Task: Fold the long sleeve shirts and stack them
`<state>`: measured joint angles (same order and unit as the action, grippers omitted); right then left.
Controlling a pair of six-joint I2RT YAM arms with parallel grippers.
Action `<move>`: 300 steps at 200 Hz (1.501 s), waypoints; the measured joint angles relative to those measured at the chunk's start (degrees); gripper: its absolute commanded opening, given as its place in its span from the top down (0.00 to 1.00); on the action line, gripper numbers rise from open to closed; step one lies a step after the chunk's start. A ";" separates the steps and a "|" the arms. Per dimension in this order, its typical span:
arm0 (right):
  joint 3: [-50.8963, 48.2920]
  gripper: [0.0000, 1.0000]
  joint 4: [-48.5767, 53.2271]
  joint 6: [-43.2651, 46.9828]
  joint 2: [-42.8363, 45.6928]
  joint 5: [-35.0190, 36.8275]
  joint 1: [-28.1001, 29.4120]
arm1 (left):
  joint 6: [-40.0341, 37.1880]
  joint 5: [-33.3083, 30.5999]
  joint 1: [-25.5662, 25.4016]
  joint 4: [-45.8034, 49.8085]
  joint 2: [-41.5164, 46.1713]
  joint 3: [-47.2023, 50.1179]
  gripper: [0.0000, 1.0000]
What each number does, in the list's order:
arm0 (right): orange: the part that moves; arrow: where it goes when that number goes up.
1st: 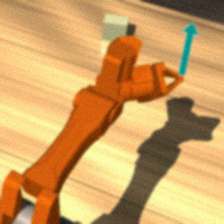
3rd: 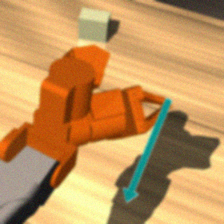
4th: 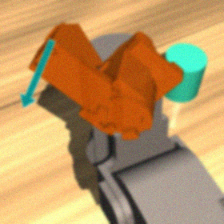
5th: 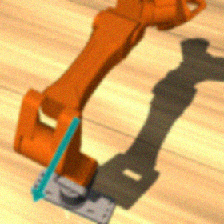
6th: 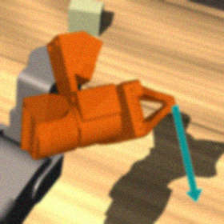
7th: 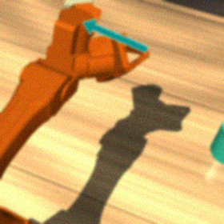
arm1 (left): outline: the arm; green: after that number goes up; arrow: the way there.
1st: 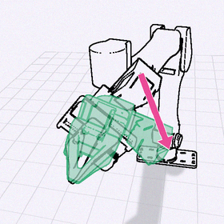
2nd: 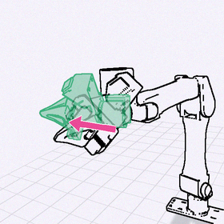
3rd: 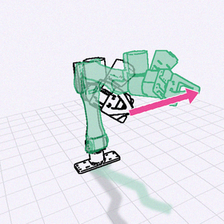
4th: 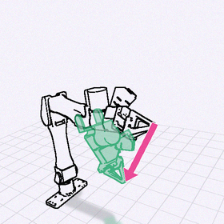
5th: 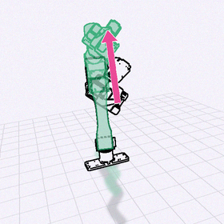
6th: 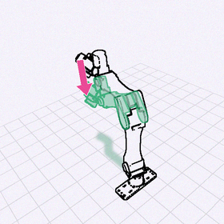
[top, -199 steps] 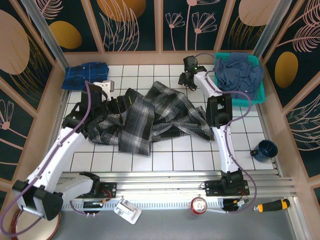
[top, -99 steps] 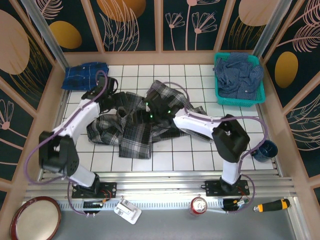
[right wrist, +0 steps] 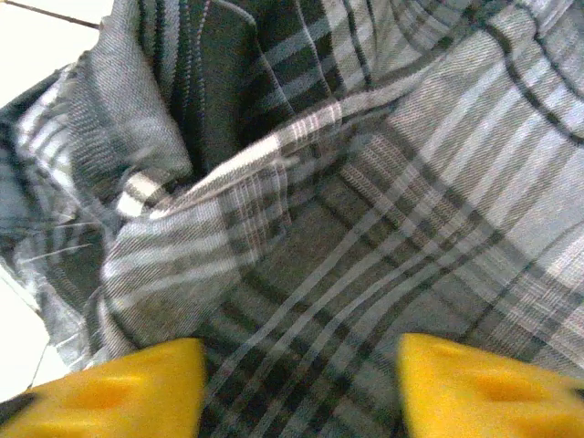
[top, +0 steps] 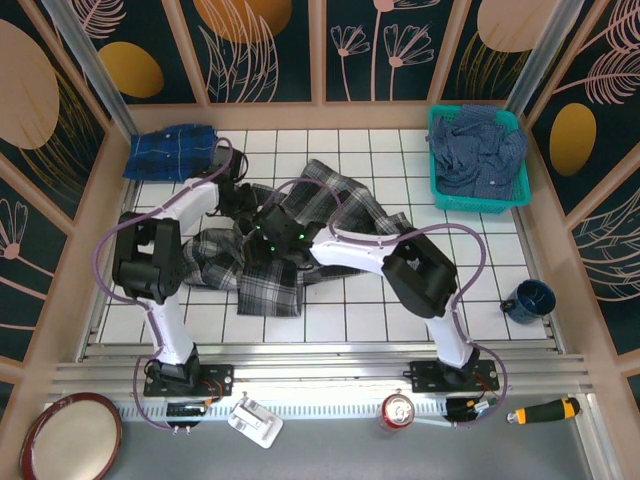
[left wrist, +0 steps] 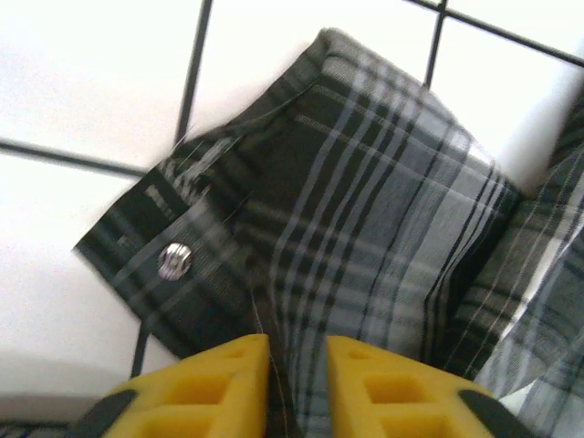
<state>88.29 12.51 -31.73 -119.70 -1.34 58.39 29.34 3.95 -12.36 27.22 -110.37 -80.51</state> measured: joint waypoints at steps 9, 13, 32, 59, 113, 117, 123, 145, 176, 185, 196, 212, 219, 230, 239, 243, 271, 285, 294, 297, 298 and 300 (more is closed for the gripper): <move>1.46 0.74 1.57 0.33 -1.16 0.96 0.00 | -0.33 0.24 -0.02 -0.02 -1.07 -1.62 0.95; 1.97 0.79 2.16 1.14 -1.49 1.42 0.00 | -0.11 0.26 0.00 0.00 -1.55 -2.40 0.99; 3.34 1.00 5.14 3.17 -2.08 3.13 -0.13 | -0.42 0.35 0.04 0.46 -3.37 -6.49 1.00; 4.02 1.00 7.67 5.09 -1.51 4.63 -0.28 | -0.37 0.31 0.28 1.75 -5.60 -13.44 1.00; -2.34 0.36 5.31 7.48 8.37 6.27 2.60 | -0.55 -1.64 1.62 1.92 0.74 -7.21 0.36; -2.34 0.36 4.59 8.02 8.72 6.32 3.34 | -0.22 -1.64 1.77 1.77 2.14 -4.98 0.35; -2.29 0.35 3.19 8.46 8.79 6.32 4.46 | -0.04 -1.53 2.03 1.57 4.17 -1.92 0.35; -1.16 0.36 1.14 8.94 6.51 6.54 7.85 | 0.50 0.28 2.89 0.87 9.55 6.36 0.37; 0.68 0.71 1.29 9.11 -0.04 8.13 8.76 | 0.96 3.19 2.97 -1.73 9.75 10.88 0.62; 0.68 0.82 1.97 9.70 -1.20 9.20 8.66 | 1.29 3.87 2.93 -1.97 9.09 11.10 0.70; 0.61 0.93 2.69 9.88 -1.55 10.49 8.50 | 1.18 4.79 2.93 -2.84 8.11 11.08 0.86; -0.35 1.00 2.38 10.62 -0.55 12.37 8.52 | 1.79 5.70 2.93 -3.48 6.45 10.25 1.00; -1.46 1.00 2.05 10.88 0.66 13.00 8.52 | 1.84 6.27 2.93 -3.56 5.49 9.31 1.00; -3.74 1.00 1.22 11.41 2.95 13.77 8.55 | 1.64 6.84 2.93 -3.69 3.98 7.61 1.00; -5.84 1.00 0.68 11.74 5.38 14.25 8.59 | 1.79 7.58 2.93 -3.89 2.84 6.19 1.00; -6.78 1.00 0.31 11.82 6.51 14.56 8.59 | 1.81 7.76 2.93 -3.93 2.49 5.68 1.00; -13.46 1.00 -1.38 12.63 15.21 15.04 9.05 | 2.25 8.76 2.93 -3.98 0.35 1.22 1.00; -15.96 1.00 -2.10 13.42 18.67 14.75 9.86 | 2.38 9.09 2.93 -3.78 -1.77 -3.19 1.00; -17.42 1.00 -2.58 13.57 20.46 14.67 10.36 | 2.47 9.14 2.93 -3.82 -3.21 -6.08 1.00; -17.88 1.00 -2.80 13.66 20.94 14.47 10.49 | 2.49 9.16 2.93 -3.82 -3.76 -7.19 1.00; -18.01 1.00 -2.86 13.66 21.05 14.40 10.54 | 2.51 9.14 2.93 -3.82 -3.87 -7.43 1.00; -18.38 1.00 -2.93 13.73 21.40 14.32 10.67 | 2.54 9.11 2.93 -3.85 -4.13 -7.98 1.00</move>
<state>69.91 9.58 -18.00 -98.30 12.97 69.06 31.88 13.06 -9.43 23.38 -114.50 -88.49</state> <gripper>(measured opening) 0.062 0.053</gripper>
